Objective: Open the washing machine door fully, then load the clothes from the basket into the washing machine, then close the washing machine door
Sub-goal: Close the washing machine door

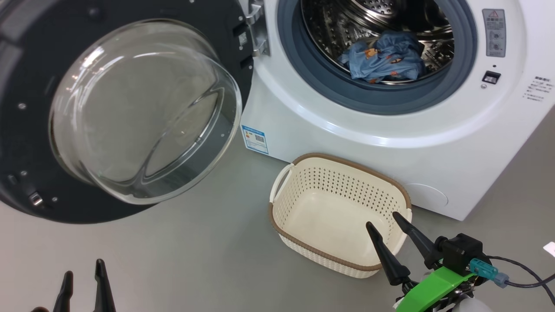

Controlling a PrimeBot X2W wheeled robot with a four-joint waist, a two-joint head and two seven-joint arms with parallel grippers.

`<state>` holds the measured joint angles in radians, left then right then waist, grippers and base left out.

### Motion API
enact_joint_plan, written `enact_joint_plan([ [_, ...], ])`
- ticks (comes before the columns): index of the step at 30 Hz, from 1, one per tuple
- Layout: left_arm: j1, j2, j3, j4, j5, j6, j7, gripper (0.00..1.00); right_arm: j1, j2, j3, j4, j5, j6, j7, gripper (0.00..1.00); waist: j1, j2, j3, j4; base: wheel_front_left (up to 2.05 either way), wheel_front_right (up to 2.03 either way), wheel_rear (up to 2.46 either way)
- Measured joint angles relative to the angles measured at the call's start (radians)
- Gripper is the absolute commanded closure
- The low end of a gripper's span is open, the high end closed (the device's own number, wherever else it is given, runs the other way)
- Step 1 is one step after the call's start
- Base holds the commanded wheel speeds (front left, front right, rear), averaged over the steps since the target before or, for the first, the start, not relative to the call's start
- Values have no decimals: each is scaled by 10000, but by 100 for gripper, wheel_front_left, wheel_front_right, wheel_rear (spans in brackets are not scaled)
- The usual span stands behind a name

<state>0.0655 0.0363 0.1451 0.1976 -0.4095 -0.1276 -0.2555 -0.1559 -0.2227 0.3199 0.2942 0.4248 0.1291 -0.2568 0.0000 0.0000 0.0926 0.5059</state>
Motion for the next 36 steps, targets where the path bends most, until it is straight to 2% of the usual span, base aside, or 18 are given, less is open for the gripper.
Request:
enact_joint_plan([
  [9,4,-2,21,-163,-109,58,0,0,2,2,100,23,94,0,0,0,0,0,-96,59,0,0,0],
  [10,3,-2,65,-261,-221,58,0,50,2,4,113,23,94,0,0,0,0,0,-91,49,0,0,0],
  [11,-1,-4,128,-385,-330,58,0,69,3,6,117,23,94,0,0,0,0,0,-86,41,0,0,0],
  [12,-12,-12,228,-550,-431,58,2,69,6,6,115,23,94,0,0,0,0,0,-84,37,0,0,0],
  [13,-28,-23,366,-752,-573,56,2,100,11,6,107,21,94,0,0,0,0,0,-84,36,0,0,0],
  [19,-533,36,1478,-2222,-594,36,-2,100,28,27,-4,12,94,0,0,0,0,0,-9,4,0,0,0],
  [22,-1209,848,1528,-2573,-928,-13,-4,100,125,44,-123,-10,92,0,0,0,0,0,9,9,0,0,0],
  [28,-2646,3078,1822,-1707,-3173,-13,-15,100,144,113,-117,-27,77,0,0,0,0,0,186,-109,0,0,0],
  [33,-3839,4247,1735,226,-6117,-13,261,100,140,102,-121,-31,77,0,0,0,0,0,321,-314,0,0,0],
  [36,-4626,4807,1747,1434,-8236,-12,1292,100,138,65,-111,-35,77,0,0,0,0,0,394,-427,0,0,0],
])
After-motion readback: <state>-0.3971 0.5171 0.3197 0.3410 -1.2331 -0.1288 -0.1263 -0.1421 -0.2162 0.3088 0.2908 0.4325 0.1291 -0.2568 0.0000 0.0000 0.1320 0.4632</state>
